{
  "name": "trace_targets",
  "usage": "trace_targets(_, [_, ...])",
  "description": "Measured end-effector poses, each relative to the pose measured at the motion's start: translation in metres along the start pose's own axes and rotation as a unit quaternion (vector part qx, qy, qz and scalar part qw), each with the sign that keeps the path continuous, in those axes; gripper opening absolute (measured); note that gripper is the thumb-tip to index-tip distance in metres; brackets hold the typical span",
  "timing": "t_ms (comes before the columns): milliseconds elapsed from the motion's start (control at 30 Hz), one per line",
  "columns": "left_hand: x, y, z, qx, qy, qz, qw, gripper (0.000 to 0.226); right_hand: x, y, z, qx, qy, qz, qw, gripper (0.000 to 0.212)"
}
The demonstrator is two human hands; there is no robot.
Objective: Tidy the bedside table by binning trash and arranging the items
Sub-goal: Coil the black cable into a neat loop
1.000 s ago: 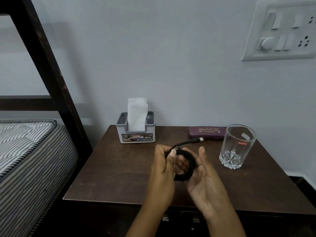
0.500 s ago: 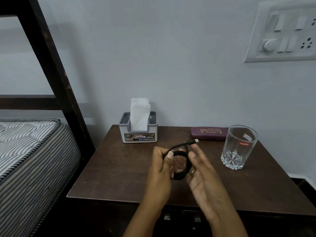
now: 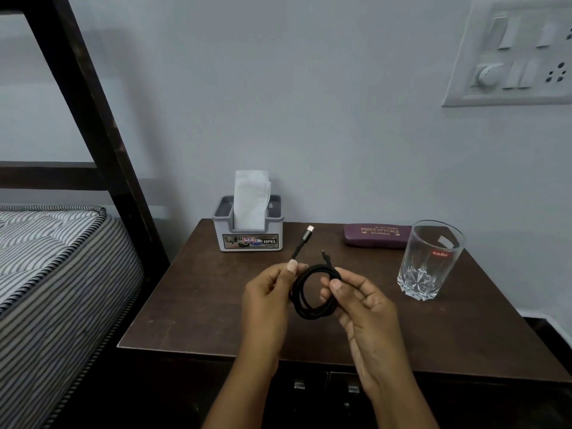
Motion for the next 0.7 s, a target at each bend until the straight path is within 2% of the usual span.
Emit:
trace_targets(133, [-0.0082,0.0039,0.0024,-0.034,-0.106,0.020,0.994,0.016,-0.0001,0.0014,-0.0012,-0.002,0.028,0.006,1.000,0.028])
trace_targets(267, [-0.0096,0.0051,0.0061,-0.031,-0.045,0.005,0.998,0.011,0.0028,0.0017,-0.0022,0.003,0.092,0.021,0.996,0.052])
trace_targets(467, [-0.0064,0.0072,-0.0024,-0.047,0.082,-0.056,0.994,0.016,0.0040,0.0003,0.0026,0.051,0.125,-0.006,0.991,0.036])
trace_targets(700, [-0.0107,0.0036,-0.0022,-0.089,0.125,-0.098,0.983,0.021,0.0021,-0.0005,0.0056,0.093,0.116,-0.009,0.989,0.032])
Point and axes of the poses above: each hand's wrist, its own y-axis towards the middle knuckle, its own x-axis out of the palm, z = x × y, the point moved 4 cm from there along y, towards the middle knuckle, and after that the axes turned 11 degrees about -x, right-handed, at the moved point
